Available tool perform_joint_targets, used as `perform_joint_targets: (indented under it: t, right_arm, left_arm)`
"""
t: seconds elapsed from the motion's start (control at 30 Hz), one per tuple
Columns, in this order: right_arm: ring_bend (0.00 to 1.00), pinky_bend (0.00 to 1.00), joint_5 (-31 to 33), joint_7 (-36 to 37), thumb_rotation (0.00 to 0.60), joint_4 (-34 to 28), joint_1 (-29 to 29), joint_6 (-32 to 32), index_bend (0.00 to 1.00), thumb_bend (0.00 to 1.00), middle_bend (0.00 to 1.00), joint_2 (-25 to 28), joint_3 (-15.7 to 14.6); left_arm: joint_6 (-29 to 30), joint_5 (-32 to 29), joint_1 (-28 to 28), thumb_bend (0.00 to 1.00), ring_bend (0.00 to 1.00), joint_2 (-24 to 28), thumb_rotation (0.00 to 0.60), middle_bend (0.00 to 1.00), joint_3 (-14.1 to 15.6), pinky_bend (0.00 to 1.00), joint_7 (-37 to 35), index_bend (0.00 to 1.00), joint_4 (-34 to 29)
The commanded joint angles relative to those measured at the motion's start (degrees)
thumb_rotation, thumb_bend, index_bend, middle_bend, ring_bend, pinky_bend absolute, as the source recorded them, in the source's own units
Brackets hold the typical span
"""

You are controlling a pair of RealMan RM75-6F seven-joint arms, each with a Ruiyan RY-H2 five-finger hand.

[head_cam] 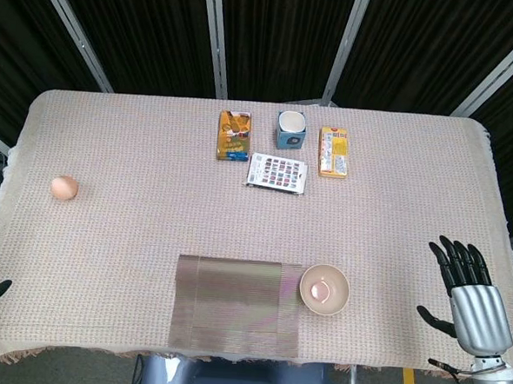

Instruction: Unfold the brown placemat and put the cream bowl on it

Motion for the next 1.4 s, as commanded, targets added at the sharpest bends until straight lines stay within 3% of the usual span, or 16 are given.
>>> perform_joint_targets:
  t: [0.03, 0.33, 0.47, 0.77, 1.3, 1.4]
  right_arm:
    - [0.0, 0.0, 0.13, -0.02, 0.6, -0.05, 0.06, -0.18, 0.0, 0.0, 0.0, -0.07, -0.01]
    - [0.0, 0.0, -0.39, -0.88, 0.6, 0.0, 0.36, -2.83, 0.0, 0.0, 0.0, -1.87, -1.87]
    - [0.0, 0.0, -1.24, -0.7, 0.6, 1.4, 2.36, -9.54, 0.02, 0.0, 0.0, -3.84, -4.75]
    - [0.0, 0.0, -1.04, -0.9, 0.6, 6.79, 8.23, -21.75, 0.09, 0.0, 0.0, -7.96, -6.16]
    - [0.0, 0.0, -2.16, -4.95, 0.6, 13.84, 11.62, -25.02, 0.14, 0.0, 0.0, -17.63, -5.76]
    - [0.0, 0.0, -2.62, -6.22, 0.6, 15.77, 12.13, -25.09, 0.22, 0.07, 0.0, -19.9, -5.76]
  left_arm:
    - [-0.21, -0.19, -0.09, 0.0, 0.0, -0.07, 0.6, 0.0, -0.03, 0.0, 0.14, 0.0, 0.07]
    - [-0.11, -0.29, -0.01, 0.0, 0.0, -0.3, 0.6, 0.0, -0.06, 0.0, 0.77, 0.0, -0.2]
    - [-0.6, -0.77, -0.5, 0.0, 0.0, -0.67, 0.6, 0.0, -0.49, 0.0, 1.48, 0.0, 0.05]
    - [-4.18, -4.42, -2.6, 0.0, 0.0, -2.34, 0.6, 0.0, -1.68, 0.0, 4.33, 0.0, 0.82]
    - [-5.7, -7.02, -3.73, 0.0, 0.0, -4.08, 0.6, 0.0, -2.26, 0.0, 7.28, 0.0, 1.5]
    - [-5.49, -6.92, -3.68, 0.0, 0.0, -4.02, 0.6, 0.0, -2.22, 0.0, 7.14, 0.0, 1.47]
